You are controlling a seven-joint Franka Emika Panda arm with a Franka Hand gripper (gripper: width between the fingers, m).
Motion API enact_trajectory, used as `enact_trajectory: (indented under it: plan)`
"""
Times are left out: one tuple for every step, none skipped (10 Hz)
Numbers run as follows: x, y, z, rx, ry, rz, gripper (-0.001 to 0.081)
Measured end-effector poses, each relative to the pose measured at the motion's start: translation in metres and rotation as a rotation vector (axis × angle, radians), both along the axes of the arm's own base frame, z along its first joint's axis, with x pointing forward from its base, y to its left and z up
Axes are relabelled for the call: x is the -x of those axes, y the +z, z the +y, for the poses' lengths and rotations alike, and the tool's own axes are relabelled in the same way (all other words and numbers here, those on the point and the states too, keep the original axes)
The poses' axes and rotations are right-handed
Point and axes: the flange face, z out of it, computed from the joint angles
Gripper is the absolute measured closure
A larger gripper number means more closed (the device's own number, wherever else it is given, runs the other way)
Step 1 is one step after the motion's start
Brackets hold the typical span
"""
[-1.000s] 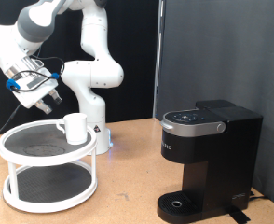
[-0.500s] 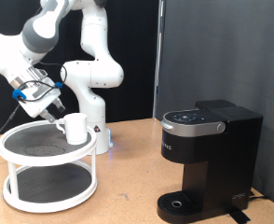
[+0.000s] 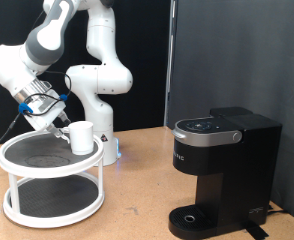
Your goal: Make a cup of coffee with the keurig machine
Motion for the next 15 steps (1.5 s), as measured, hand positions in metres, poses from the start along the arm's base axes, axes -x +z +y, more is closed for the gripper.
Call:
enact_trajectory:
  plan:
    - [0.003, -0.001, -0.001, -0.008, -0.001, -0.007, 0.0084]
    - [0.005, -0.001, -0.003, -0.013, -0.003, -0.016, 0.0084]
    - [0.006, -0.002, -0.004, -0.016, -0.006, -0.020, 0.0253]
    - [0.007, -0.002, -0.005, -0.018, -0.010, -0.021, 0.0253]
    - [0.008, -0.002, -0.005, -0.019, -0.015, -0.022, 0.0444]
    - [0.008, -0.003, -0.005, -0.018, -0.022, -0.026, 0.0444]
    - [0.007, -0.003, -0.006, -0.016, -0.031, -0.030, 0.0626]
    - [0.007, -0.004, -0.006, -0.014, -0.037, -0.032, 0.0743]
    - [0.007, -0.004, -0.006, -0.013, -0.040, -0.034, 0.0743]
    - [0.007, -0.004, -0.006, -0.011, -0.042, -0.034, 0.0793]
    - [0.007, -0.004, -0.007, -0.008, -0.044, -0.035, 0.0802]
    - [0.006, -0.004, -0.007, -0.008, -0.051, -0.036, 0.0802]
    - [0.005, -0.001, -0.008, -0.011, -0.066, -0.034, 0.0802]
    - [0.002, 0.003, -0.010, -0.017, -0.088, -0.025, 0.0805]
    - [-0.001, 0.011, -0.011, -0.034, -0.109, -0.006, 0.0806]
